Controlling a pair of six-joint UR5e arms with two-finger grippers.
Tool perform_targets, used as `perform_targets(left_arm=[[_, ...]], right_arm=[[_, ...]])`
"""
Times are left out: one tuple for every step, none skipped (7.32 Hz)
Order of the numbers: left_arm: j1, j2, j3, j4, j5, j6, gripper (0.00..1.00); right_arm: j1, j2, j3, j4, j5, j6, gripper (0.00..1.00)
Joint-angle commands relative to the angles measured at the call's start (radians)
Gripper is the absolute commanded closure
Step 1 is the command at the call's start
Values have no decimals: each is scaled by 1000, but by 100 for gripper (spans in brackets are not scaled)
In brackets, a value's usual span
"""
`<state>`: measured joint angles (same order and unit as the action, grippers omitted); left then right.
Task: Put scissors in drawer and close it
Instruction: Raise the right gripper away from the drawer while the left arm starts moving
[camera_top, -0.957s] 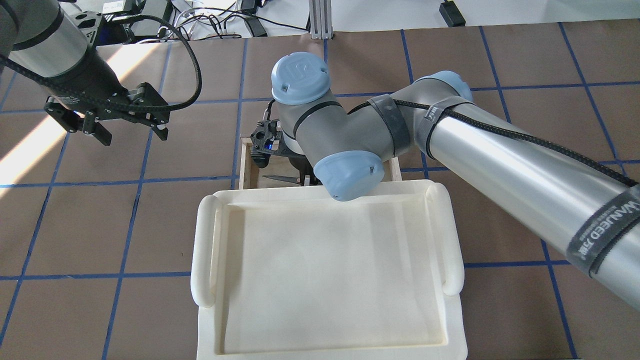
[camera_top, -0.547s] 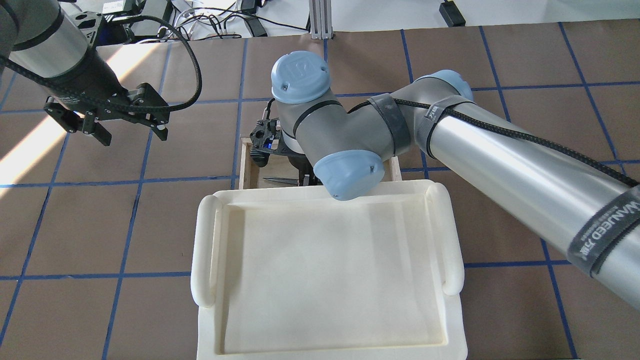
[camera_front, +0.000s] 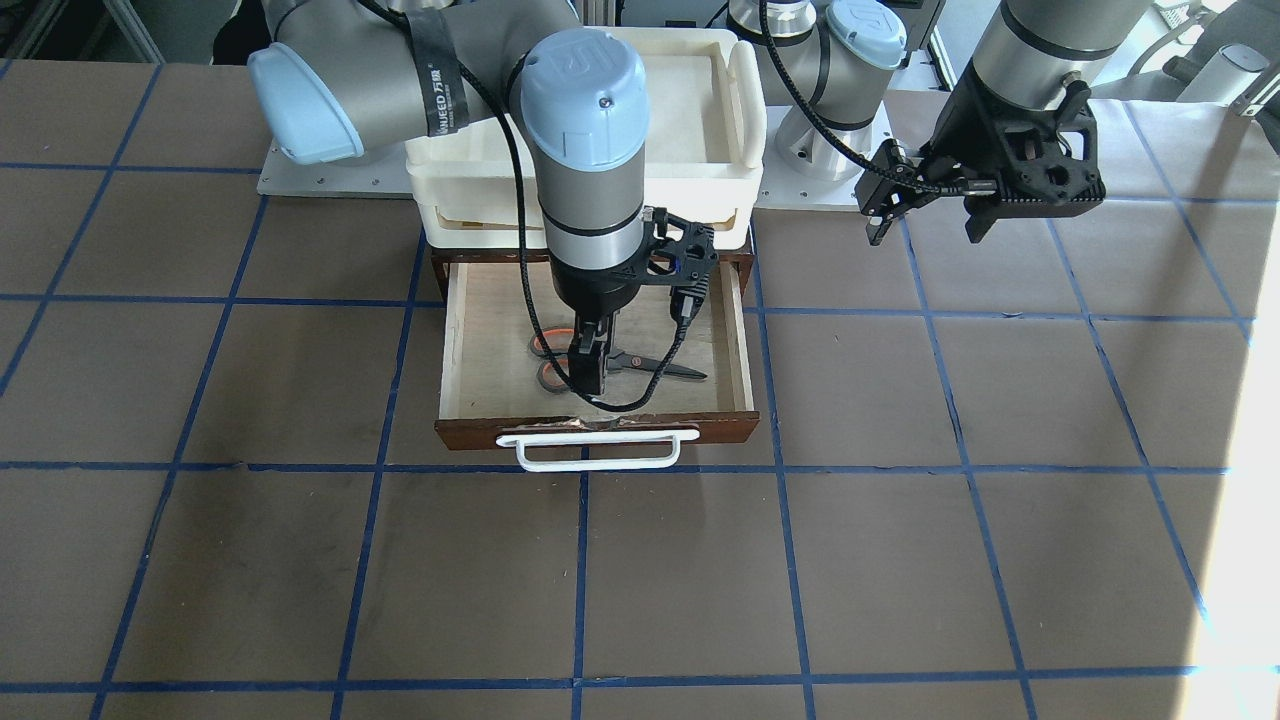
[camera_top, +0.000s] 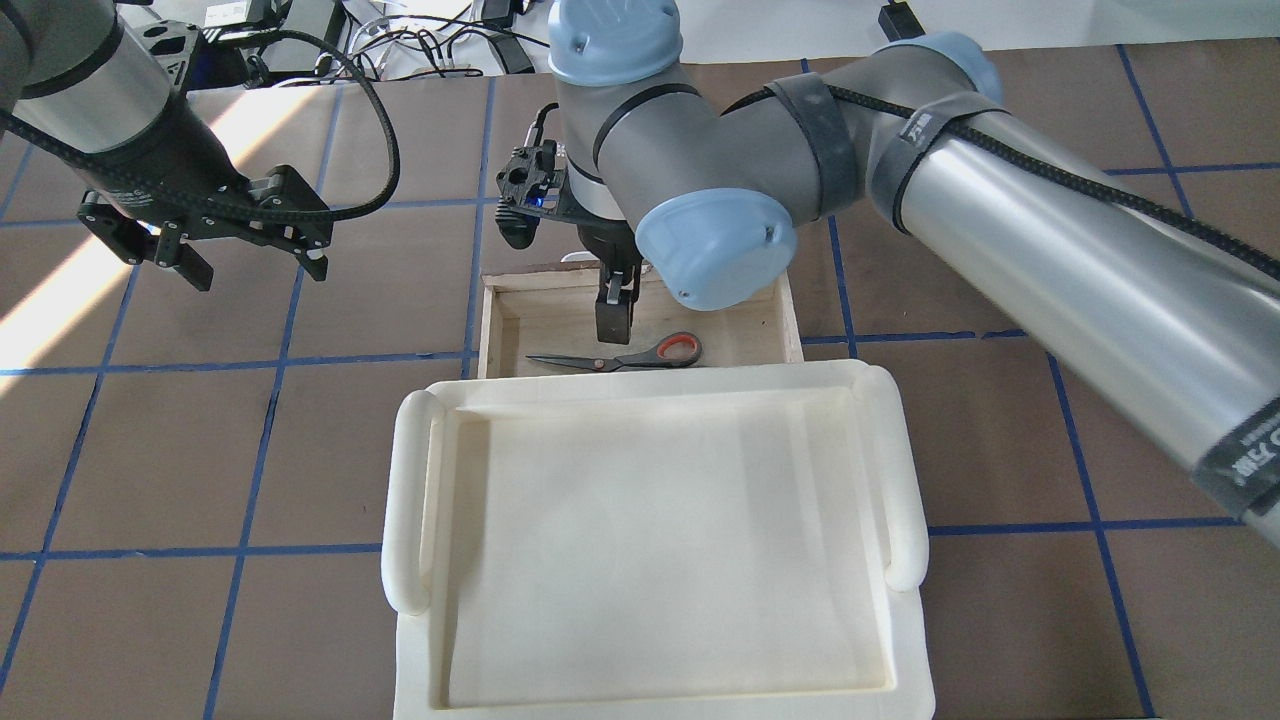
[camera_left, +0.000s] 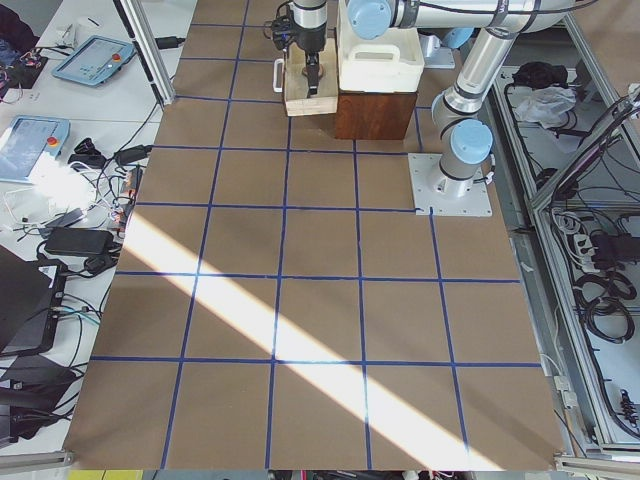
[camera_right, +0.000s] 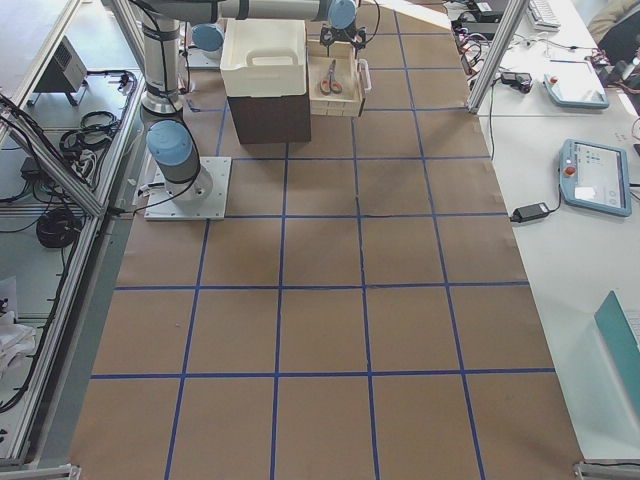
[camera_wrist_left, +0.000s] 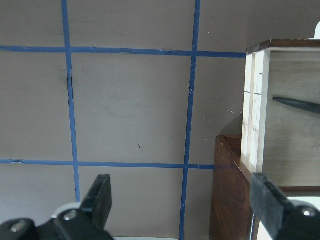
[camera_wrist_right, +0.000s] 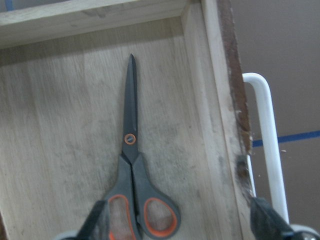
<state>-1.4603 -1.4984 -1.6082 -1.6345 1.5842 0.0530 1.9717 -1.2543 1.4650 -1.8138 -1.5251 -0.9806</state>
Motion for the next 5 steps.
perform_targets(left_arm=[[0,-5,5,4,-7,-2,0],[-6,-14,8,59,-13,-5,0],[-8,-22,8,65,-13,-5,0],[-9,-31,10,70,-13,-7,0],[-9,-32,10,70,-13,-8,0]], right_arm=[[-152,-55,-38,74,2,-3,0],[-222,-86,-35,140,16,0,0],[-306,-103,-35,155,19,13,0],[-383,-118,-35,165,17,108,0],[-392,-128,-35,165,14,243,0]])
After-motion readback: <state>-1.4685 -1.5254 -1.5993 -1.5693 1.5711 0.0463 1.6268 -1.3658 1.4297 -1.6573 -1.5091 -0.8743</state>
